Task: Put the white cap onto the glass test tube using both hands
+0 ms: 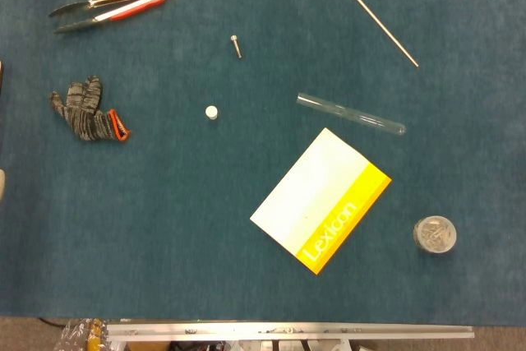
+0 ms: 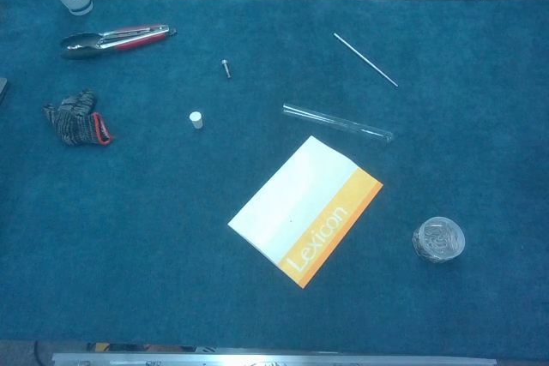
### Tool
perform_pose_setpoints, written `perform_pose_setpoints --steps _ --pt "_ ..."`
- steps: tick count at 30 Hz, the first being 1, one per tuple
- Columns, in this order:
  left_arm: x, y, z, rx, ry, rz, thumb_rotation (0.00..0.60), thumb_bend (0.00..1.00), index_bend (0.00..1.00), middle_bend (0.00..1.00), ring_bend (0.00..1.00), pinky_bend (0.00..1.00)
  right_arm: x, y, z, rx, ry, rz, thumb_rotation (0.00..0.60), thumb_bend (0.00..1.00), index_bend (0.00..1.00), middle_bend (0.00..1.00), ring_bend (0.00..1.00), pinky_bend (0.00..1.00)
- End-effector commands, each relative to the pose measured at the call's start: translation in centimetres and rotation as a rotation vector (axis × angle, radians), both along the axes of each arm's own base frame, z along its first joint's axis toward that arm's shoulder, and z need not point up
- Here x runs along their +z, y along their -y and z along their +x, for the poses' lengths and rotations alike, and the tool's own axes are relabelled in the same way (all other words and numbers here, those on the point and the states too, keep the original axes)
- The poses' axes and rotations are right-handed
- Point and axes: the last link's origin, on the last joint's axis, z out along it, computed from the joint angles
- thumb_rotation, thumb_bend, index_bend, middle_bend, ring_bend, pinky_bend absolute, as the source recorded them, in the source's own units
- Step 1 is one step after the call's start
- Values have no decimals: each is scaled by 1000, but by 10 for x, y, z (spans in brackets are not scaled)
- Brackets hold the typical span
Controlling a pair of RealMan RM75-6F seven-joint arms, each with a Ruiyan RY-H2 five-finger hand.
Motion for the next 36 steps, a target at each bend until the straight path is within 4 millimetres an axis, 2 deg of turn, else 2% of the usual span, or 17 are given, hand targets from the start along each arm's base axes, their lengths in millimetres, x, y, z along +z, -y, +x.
perform_pose_setpoints --steps 1,7,18,29,36 --pt "-1 -1 0 -3 2 -5 600 324 213 217 84 95 2 4 3 8 -11 1 600 309 379 284 220 324" --pt "-3 -4 2 -13 0 -20 600 323 215 217 84 95 3 6 5 9 -13 4 600 310 379 284 220 323" --pt "-16 -31 22 -95 13 -97 600 323 216 224 84 95 12 9 9 8 -3 -13 600 309 379 284 220 323" --pt "-56 -62 49 -145 85 -286 600 323 217 229 85 95 19 11 10 8 -3 -22 600 309 379 284 220 323" --pt "-82 -84 64 -158 35 -358 600 324 224 230 86 95 20 11 6 -3 -3 -27 600 309 379 284 220 324"
